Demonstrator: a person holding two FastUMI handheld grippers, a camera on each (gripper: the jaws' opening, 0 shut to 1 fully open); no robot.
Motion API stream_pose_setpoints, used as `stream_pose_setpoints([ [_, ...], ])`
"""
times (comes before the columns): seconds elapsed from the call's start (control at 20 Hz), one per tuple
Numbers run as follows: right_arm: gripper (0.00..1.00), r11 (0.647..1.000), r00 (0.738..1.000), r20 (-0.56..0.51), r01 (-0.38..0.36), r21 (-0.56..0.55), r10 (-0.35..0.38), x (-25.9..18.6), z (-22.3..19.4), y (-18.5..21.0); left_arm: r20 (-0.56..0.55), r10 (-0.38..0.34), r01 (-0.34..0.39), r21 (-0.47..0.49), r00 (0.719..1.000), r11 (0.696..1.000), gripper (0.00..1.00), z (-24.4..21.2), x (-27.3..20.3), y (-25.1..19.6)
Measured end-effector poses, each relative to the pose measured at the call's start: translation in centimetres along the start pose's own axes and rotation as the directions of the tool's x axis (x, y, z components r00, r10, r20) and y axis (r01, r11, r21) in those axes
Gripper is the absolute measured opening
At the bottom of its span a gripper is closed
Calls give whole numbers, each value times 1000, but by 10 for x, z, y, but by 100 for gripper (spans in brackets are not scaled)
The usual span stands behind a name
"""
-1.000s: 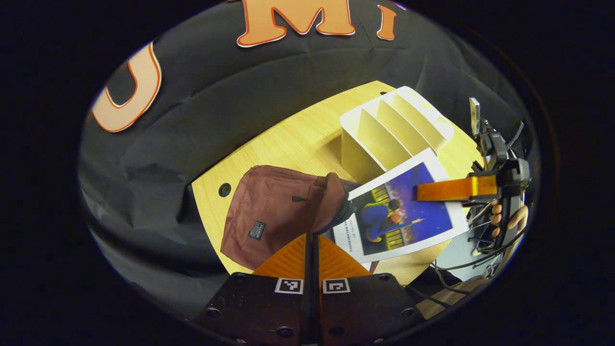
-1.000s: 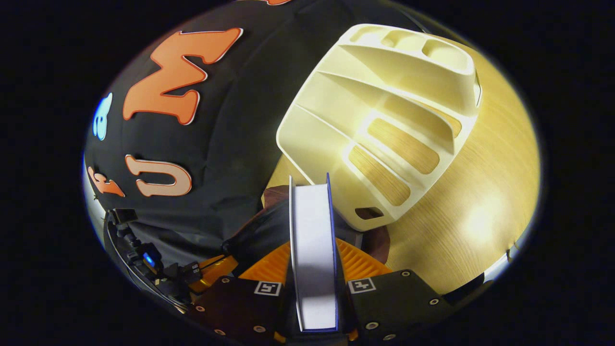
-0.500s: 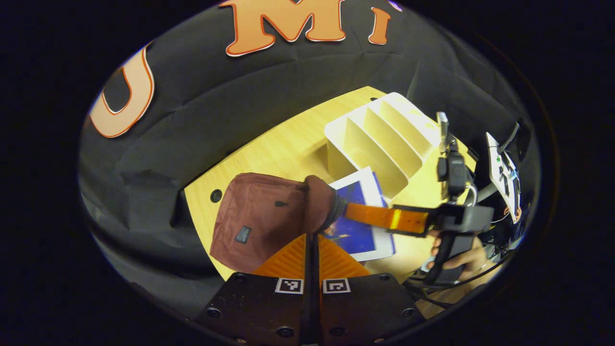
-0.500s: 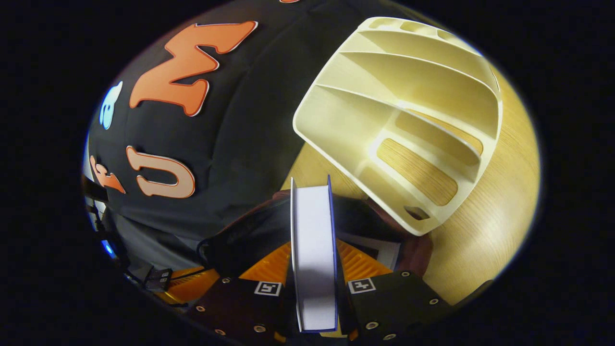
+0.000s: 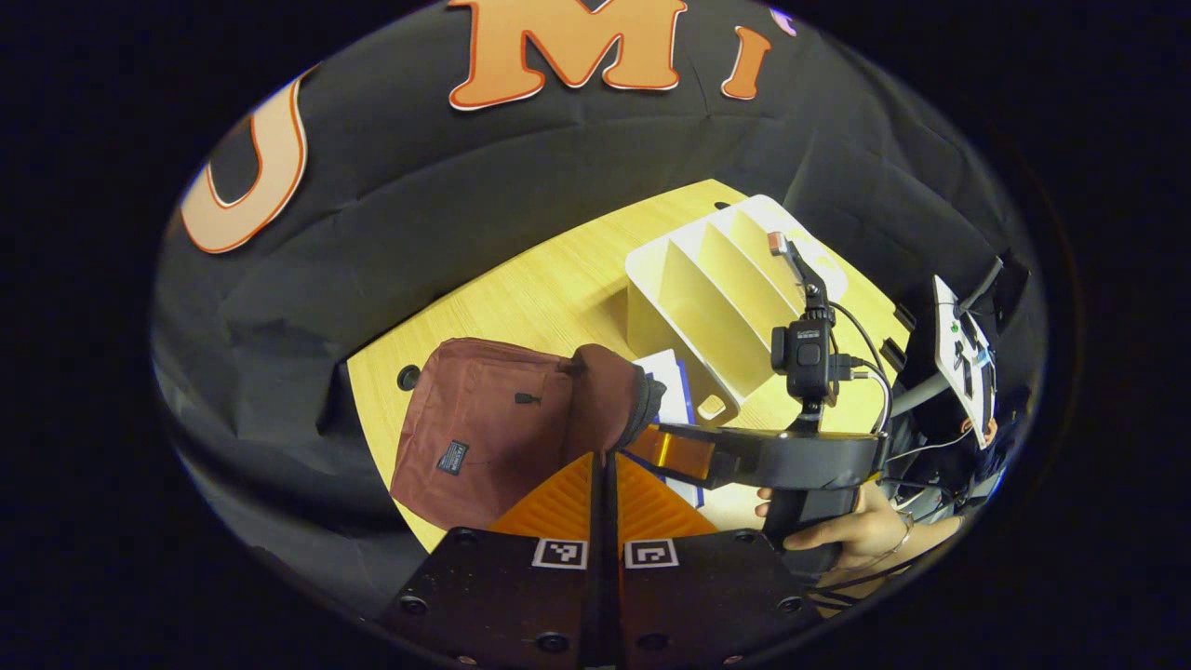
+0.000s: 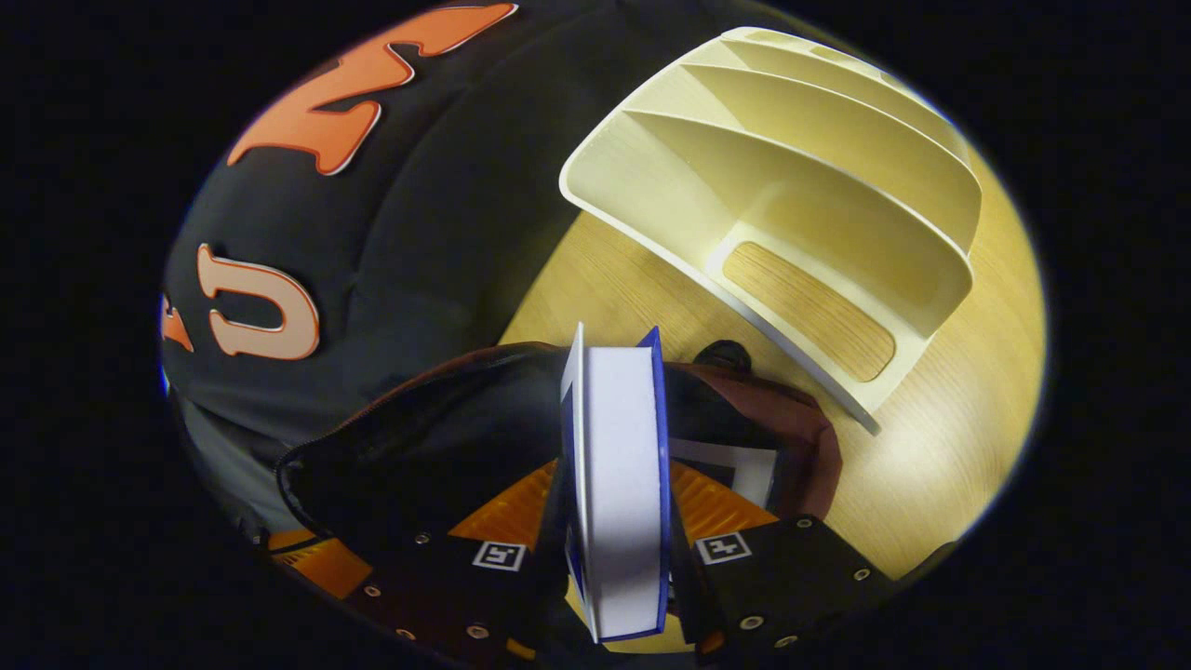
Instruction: Open the schoolbag, grab two books from the bookshelf and put them into the schoolbag.
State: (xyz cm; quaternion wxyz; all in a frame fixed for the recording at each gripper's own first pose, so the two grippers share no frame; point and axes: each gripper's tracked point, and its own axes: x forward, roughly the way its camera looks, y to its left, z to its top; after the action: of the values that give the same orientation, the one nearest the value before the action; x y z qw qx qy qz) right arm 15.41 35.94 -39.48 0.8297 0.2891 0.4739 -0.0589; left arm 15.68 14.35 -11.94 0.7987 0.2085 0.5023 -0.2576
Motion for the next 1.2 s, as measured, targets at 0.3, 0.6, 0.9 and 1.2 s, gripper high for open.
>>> stream_pose_setpoints([
  [0.3,98,996,993,-92,69,-52,-74,-12,-20,-18,2,-12,12,-35,1000,999,1,-8,3,6],
  [0.6,98,991,992,-97,68,-112,-79,-51,-17,-33,-2,-20,20,-25,1000,999,1,-16,11,-1],
  [0.9,98,982,992,-101,56,-179,-75,-80,0,-57,-6,6,-6,-25,1000,1000,1,-19,16,-12],
  [1.2,98,965,992,-91,63,-255,-89,-125,37,-102,-22,48,-49,-57,999,997,4,-22,21,-33],
])
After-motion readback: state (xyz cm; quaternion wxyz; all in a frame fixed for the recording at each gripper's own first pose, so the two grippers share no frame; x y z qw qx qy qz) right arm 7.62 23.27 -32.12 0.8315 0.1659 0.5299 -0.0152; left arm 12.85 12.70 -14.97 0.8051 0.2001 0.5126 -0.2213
